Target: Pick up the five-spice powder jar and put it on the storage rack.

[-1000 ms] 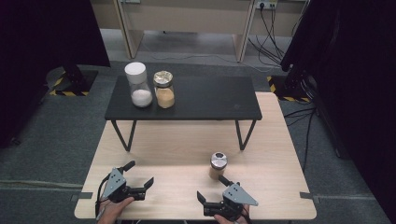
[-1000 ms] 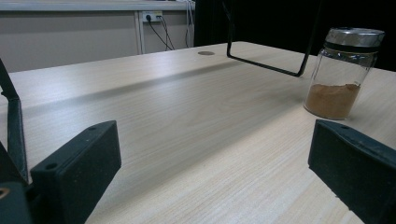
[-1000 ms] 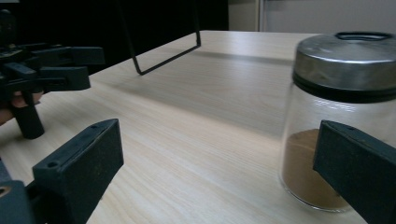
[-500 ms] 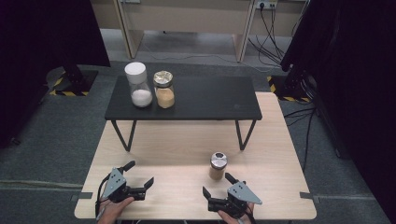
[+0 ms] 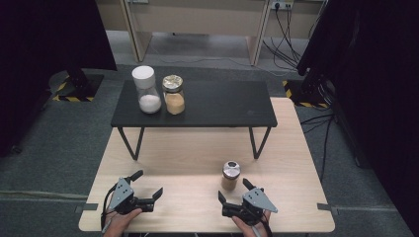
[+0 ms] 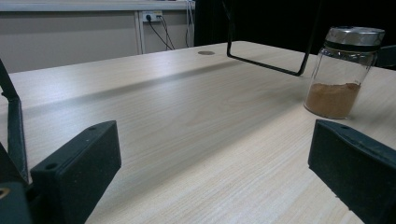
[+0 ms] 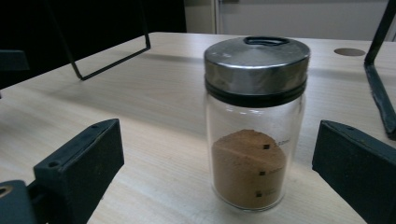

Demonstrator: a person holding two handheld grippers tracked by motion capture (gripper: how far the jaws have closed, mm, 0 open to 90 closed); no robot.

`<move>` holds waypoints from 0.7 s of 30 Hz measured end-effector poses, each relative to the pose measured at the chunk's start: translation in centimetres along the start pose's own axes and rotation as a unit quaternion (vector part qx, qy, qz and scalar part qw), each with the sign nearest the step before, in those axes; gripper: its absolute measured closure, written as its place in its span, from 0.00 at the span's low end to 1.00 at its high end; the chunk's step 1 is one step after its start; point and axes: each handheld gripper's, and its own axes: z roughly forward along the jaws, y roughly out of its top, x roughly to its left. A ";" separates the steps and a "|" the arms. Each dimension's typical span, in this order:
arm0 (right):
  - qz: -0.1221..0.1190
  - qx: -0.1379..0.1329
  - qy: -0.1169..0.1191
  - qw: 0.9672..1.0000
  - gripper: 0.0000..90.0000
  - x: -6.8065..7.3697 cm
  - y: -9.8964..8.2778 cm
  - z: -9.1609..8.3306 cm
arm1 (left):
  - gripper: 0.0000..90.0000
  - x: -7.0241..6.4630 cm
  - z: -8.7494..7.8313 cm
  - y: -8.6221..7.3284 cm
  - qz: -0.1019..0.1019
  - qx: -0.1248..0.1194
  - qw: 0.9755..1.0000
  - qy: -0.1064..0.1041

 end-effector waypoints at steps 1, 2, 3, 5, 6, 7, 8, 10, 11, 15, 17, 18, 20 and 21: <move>0.001 0.000 -0.002 1.000 0.03 -0.1 0.1 0.1 | 0.02 0.0 0.0 0.0 0.000 0.000 1.000 0.000; 0.002 -0.001 -0.003 1.000 0.03 -0.2 0.1 0.2 | 0.02 0.0 0.0 0.0 0.000 0.000 1.000 0.000; 0.000 -0.001 -0.006 1.000 0.03 -0.3 0.2 0.2 | 0.02 0.0 0.0 0.0 0.000 0.000 1.000 0.000; 0.004 -0.001 -0.010 1.000 0.03 -0.5 0.3 0.5 | 0.02 0.0 0.0 0.0 0.000 0.000 1.000 0.000; 0.007 -0.001 -0.010 1.000 0.03 -0.7 0.3 0.6 | 0.02 0.0 0.0 0.0 -0.001 0.000 1.000 0.000; 0.009 -0.001 -0.011 1.000 0.03 -0.8 0.4 0.8 | 0.02 0.0 0.0 0.0 0.000 0.000 1.000 0.000; 0.010 -0.001 -0.012 1.000 0.04 -0.9 0.4 0.9 | 0.02 0.0 0.0 0.0 0.000 0.000 1.000 0.000; 0.009 -0.001 -0.018 1.000 0.05 -1.1 0.5 1.2 | 0.02 0.0 0.0 0.0 0.000 0.000 1.000 0.000; 0.009 0.000 -0.021 1.000 0.06 -1.2 0.5 1.3 | 0.02 0.0 0.0 0.0 -0.001 -0.001 1.000 0.000; 0.009 0.004 -0.027 1.000 0.07 -1.4 0.6 1.8 | 0.02 0.0 0.0 0.0 -0.001 0.000 1.000 0.000; 0.009 0.004 -0.026 1.000 0.09 -1.5 0.6 2.1 | 0.02 0.0 0.0 0.0 -0.001 -0.001 1.000 0.000; 0.010 0.005 -0.026 1.000 0.09 -1.5 0.7 2.2 | 0.02 0.0 0.0 0.0 -0.001 -0.001 1.000 0.000; 0.011 0.005 -0.024 1.000 0.11 -1.6 0.7 2.4 | 0.02 0.0 0.0 0.0 -0.001 0.000 1.000 0.000; 0.010 0.005 -0.024 1.000 0.12 -1.6 0.7 2.6 | 0.02 0.0 0.0 0.0 0.000 0.000 1.000 0.000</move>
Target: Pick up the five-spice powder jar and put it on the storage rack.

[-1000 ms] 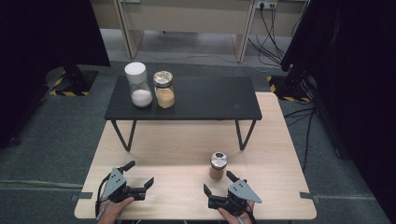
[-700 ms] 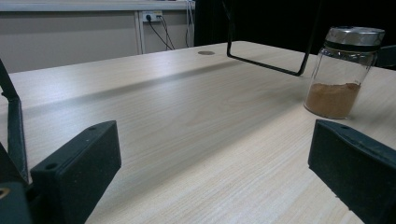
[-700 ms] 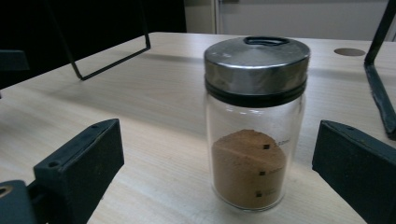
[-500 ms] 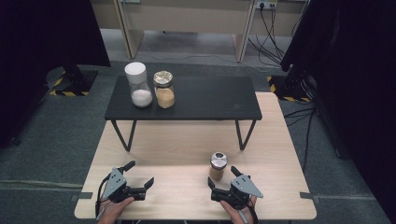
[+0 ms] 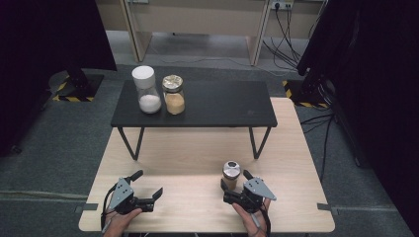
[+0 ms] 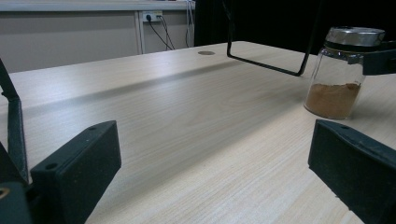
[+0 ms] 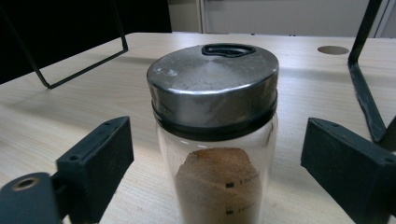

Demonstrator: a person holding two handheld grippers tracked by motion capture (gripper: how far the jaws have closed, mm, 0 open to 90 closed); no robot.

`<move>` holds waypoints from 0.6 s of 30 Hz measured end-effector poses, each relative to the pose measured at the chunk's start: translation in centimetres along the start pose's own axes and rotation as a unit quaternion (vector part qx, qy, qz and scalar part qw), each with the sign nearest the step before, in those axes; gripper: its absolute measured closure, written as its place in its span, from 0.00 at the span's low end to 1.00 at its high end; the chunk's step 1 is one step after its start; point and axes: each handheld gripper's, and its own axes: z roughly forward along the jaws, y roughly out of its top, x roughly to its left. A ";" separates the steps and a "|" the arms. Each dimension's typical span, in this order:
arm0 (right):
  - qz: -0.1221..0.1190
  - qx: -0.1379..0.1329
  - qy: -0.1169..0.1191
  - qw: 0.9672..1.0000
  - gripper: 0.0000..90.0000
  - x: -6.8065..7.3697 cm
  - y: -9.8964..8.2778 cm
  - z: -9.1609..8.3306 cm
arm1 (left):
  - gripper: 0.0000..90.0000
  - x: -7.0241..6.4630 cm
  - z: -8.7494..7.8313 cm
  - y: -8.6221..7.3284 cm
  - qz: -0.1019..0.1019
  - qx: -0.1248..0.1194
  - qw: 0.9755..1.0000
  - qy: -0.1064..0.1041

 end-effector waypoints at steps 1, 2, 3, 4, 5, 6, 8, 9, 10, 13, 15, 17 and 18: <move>0.000 0.000 0.000 1.000 0.13 0.0 0.0 0.1 | 0.02 0.0 0.0 0.0 0.000 0.000 1.000 0.000; 0.000 0.002 0.000 1.000 0.14 0.0 0.0 0.3 | 0.02 0.0 0.0 0.0 0.000 0.000 1.000 0.000; -0.002 0.003 0.001 1.000 0.14 0.0 0.0 0.5 | 0.02 0.0 0.0 0.0 0.000 0.000 1.000 0.000; -0.003 0.005 0.001 1.000 0.15 0.1 0.0 0.6 | 0.02 0.0 0.0 0.0 0.000 0.000 1.000 0.000; -0.003 0.008 -0.001 1.000 0.17 0.1 0.0 0.8 | 0.02 0.0 0.0 0.0 0.000 0.000 1.000 0.000; -0.003 0.010 -0.002 1.000 0.18 0.1 0.0 1.0 | 0.02 0.0 0.0 0.0 0.000 0.000 1.000 0.000; -0.003 0.010 -0.001 1.000 0.22 0.1 0.1 1.2 | 0.02 0.0 0.0 0.0 0.000 0.000 1.000 0.000; -0.006 0.011 0.000 1.000 0.25 0.1 0.1 1.3 | 0.02 0.0 0.0 0.0 0.000 0.000 1.000 0.000; -0.008 0.013 -0.001 1.000 0.27 0.2 0.1 1.4 | 0.02 0.0 0.0 0.0 0.000 0.000 1.000 0.000; 0.003 0.022 -0.005 1.000 0.31 0.0 0.0 1.6 | 0.02 0.0 0.0 0.0 -0.001 0.000 1.000 0.000; 0.004 0.021 -0.004 1.000 0.32 -0.1 0.0 1.6 | 0.02 0.0 0.0 0.0 0.000 0.000 1.000 0.000; -0.007 0.021 -0.009 1.000 0.33 0.1 0.1 1.6 | 0.02 0.0 0.0 0.0 0.000 0.000 1.000 0.000; -0.008 0.020 -0.010 1.000 0.33 0.1 0.1 1.6 | 0.02 0.0 0.0 0.0 0.000 0.000 1.000 0.000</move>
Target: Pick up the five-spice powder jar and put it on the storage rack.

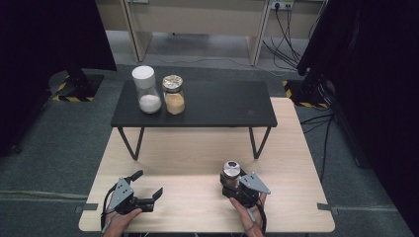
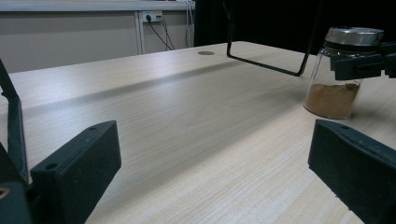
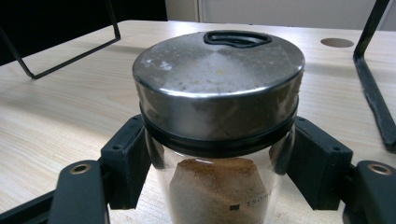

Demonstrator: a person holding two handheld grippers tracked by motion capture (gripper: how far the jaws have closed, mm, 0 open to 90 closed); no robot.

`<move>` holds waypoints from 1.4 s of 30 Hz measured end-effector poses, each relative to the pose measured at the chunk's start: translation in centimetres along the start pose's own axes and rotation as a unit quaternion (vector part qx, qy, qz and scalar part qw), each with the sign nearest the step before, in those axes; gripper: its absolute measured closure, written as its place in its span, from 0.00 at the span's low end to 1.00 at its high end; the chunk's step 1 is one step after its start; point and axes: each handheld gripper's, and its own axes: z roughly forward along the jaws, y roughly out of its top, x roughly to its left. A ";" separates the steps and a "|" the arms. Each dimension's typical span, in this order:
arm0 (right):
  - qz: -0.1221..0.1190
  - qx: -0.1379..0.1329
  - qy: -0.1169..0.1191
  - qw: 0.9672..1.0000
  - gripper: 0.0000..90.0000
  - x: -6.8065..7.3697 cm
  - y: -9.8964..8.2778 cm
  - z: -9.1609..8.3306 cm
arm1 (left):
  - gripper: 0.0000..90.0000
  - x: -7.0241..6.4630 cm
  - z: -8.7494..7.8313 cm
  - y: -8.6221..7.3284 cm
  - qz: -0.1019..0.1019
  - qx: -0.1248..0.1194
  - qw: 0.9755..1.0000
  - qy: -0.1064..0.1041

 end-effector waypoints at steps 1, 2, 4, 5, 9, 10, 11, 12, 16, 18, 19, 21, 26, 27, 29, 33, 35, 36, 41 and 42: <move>-0.002 -0.001 -0.001 1.000 0.33 0.0 0.0 0.0 | 0.02 0.0 0.0 0.0 0.000 0.000 1.000 0.000; -0.003 -0.001 -0.001 1.000 0.33 0.0 0.0 0.0 | 0.02 0.0 0.0 0.0 0.000 0.000 1.000 0.000; -0.001 -0.001 0.002 1.000 0.33 0.0 0.0 -0.1 | 0.02 0.0 0.0 0.0 0.000 0.000 1.000 0.000; -0.001 -0.003 0.002 1.000 0.33 0.1 0.1 -0.1 | 0.02 0.0 0.0 0.0 0.000 0.000 1.000 0.000; -0.008 -0.010 -0.003 1.000 0.34 0.3 0.5 -0.4 | 0.02 0.0 0.0 0.0 0.000 0.000 1.000 0.000; -0.008 -0.011 -0.002 1.000 0.34 0.3 0.6 -0.5 | 0.02 0.0 0.0 0.0 0.000 0.000 1.000 0.000; -0.009 -0.012 -0.001 1.000 0.34 0.3 0.7 -0.5 | 0.02 0.0 0.0 0.0 0.000 0.000 1.000 0.000; -0.013 -0.013 -0.002 1.000 0.34 0.4 0.9 -0.6 | 0.02 0.0 0.0 0.0 0.000 0.000 1.000 0.000; -0.015 -0.014 0.001 1.000 0.34 0.6 1.4 -0.8 | 0.02 0.0 0.0 0.0 0.000 0.000 1.000 0.000; -0.017 -0.017 0.005 1.000 0.34 0.7 1.9 -0.9 | 0.02 0.0 0.0 0.0 0.000 0.000 1.000 0.000; -0.019 -0.018 0.006 1.000 0.34 0.8 2.1 -1.0 | 0.02 0.0 0.0 0.0 0.000 0.000 1.000 0.000; -0.022 -0.020 0.011 1.000 0.34 1.0 2.6 -1.2 | 0.02 0.0 0.0 0.0 0.000 0.000 1.000 0.000; -0.027 -0.021 0.023 0.999 0.34 1.3 3.6 -1.6 | 0.02 0.0 0.0 0.0 0.000 0.000 1.000 0.000; -0.027 -0.021 0.026 0.999 0.34 1.4 3.8 -1.6 | 0.02 0.0 0.0 0.0 0.000 0.000 1.000 0.000; -0.029 -0.020 0.029 0.999 0.34 1.5 4.1 -1.7 | 0.02 0.0 0.0 0.0 0.000 0.000 1.000 0.000; -0.032 -0.020 0.036 0.999 0.34 1.8 4.6 -1.8 | 0.02 0.0 0.0 0.0 0.000 0.000 1.000 0.000; -0.034 -0.019 0.040 0.998 0.34 1.9 4.8 -1.9 | 0.02 0.0 0.0 0.0 0.000 0.000 1.000 0.000; -0.032 -0.019 0.042 0.998 0.34 2.0 4.9 -1.9 | 0.02 0.0 0.0 0.0 0.000 0.000 1.000 0.000; -0.034 -0.024 0.048 0.998 0.34 2.2 5.5 -2.1 | 0.02 0.0 0.0 0.0 0.000 0.000 1.000 0.000; -0.036 -0.026 0.050 0.998 0.34 2.3 5.6 -2.2 | 0.02 0.0 0.0 0.0 0.000 0.000 1.000 0.000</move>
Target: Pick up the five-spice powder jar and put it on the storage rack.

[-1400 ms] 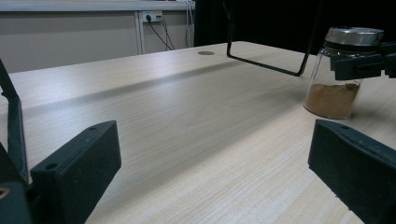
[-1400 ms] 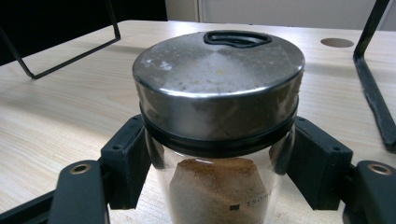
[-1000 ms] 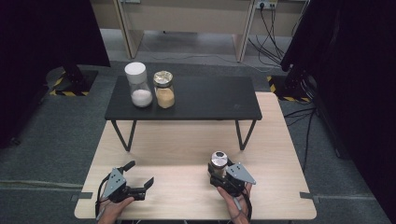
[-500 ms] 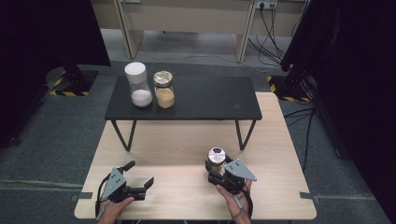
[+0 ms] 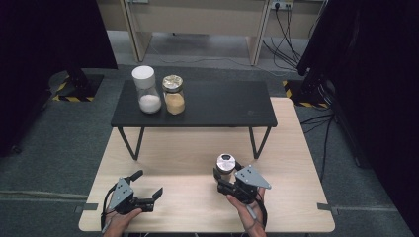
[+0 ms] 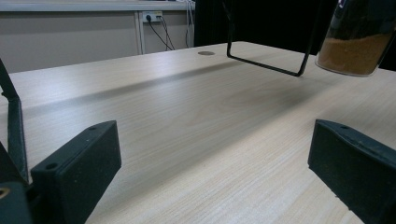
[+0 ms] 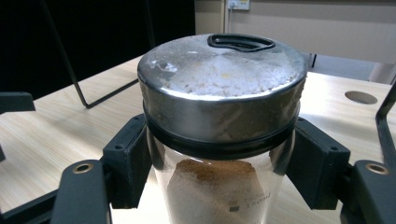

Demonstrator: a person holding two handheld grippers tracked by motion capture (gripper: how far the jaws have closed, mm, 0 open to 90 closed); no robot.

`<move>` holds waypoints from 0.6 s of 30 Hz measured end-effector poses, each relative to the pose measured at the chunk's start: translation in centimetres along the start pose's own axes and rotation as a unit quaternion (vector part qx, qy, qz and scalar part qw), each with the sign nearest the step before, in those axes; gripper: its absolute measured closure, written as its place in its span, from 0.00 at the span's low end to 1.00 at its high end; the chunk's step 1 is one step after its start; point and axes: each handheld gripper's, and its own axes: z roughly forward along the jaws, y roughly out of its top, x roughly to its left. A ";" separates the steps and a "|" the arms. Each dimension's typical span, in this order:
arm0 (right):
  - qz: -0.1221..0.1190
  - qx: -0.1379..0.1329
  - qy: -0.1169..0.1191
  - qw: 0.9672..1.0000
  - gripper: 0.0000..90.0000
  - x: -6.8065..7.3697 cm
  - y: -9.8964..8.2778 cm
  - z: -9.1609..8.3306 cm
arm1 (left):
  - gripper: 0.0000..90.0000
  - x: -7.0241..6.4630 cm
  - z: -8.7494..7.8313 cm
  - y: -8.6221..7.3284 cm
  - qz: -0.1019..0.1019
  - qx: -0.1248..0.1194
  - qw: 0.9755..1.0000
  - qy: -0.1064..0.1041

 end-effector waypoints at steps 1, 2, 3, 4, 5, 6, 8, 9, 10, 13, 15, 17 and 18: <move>-0.001 -0.001 0.001 1.000 0.34 0.0 0.2 0.0 | 0.02 0.0 0.0 0.0 0.000 0.000 1.000 0.000; -0.001 -0.002 0.003 1.000 0.34 0.1 0.4 -0.1 | 0.02 0.0 0.0 0.0 0.000 0.000 1.000 0.000; -0.002 -0.003 0.005 1.000 0.34 0.2 0.6 -0.1 | 0.02 0.0 0.0 0.0 0.000 0.000 1.000 0.000; -0.003 -0.004 0.007 1.000 0.34 0.2 0.8 -0.2 | 0.02 0.0 0.0 0.0 0.000 0.000 1.000 0.000; -0.004 -0.003 0.010 1.000 0.34 0.3 1.0 -0.2 | 0.02 0.0 0.0 0.0 0.000 0.000 1.000 0.000; -0.005 -0.003 0.012 1.000 0.34 0.4 1.1 -0.2 | 0.02 0.0 0.0 0.0 0.000 0.000 1.000 0.000; -0.008 -0.003 0.016 1.000 0.34 0.6 1.5 -0.3 | 0.02 0.0 0.0 0.0 0.000 0.000 1.000 0.000; -0.009 -0.003 0.018 1.000 0.34 0.7 1.6 -0.3 | 0.02 0.0 0.0 0.0 0.000 0.000 1.000 0.000; -0.010 -0.002 0.019 1.000 0.34 0.7 1.7 -0.3 | 0.02 0.0 0.0 0.0 0.000 0.000 1.000 0.000; -0.011 0.000 0.024 1.000 0.34 0.9 2.0 -0.3 | 0.02 0.0 0.0 0.0 0.000 0.000 1.000 0.000; -0.012 -0.001 0.026 1.000 0.34 0.9 2.2 -0.3 | 0.02 0.0 0.0 0.0 0.000 0.000 1.000 0.000; -0.012 -0.001 0.029 0.999 0.34 1.0 2.4 -0.3 | 0.02 0.0 0.0 0.0 0.000 0.000 1.000 0.000; -0.013 -0.002 0.031 0.999 0.34 1.0 2.5 -0.3 | 0.02 0.0 0.0 0.0 0.000 0.000 1.000 0.000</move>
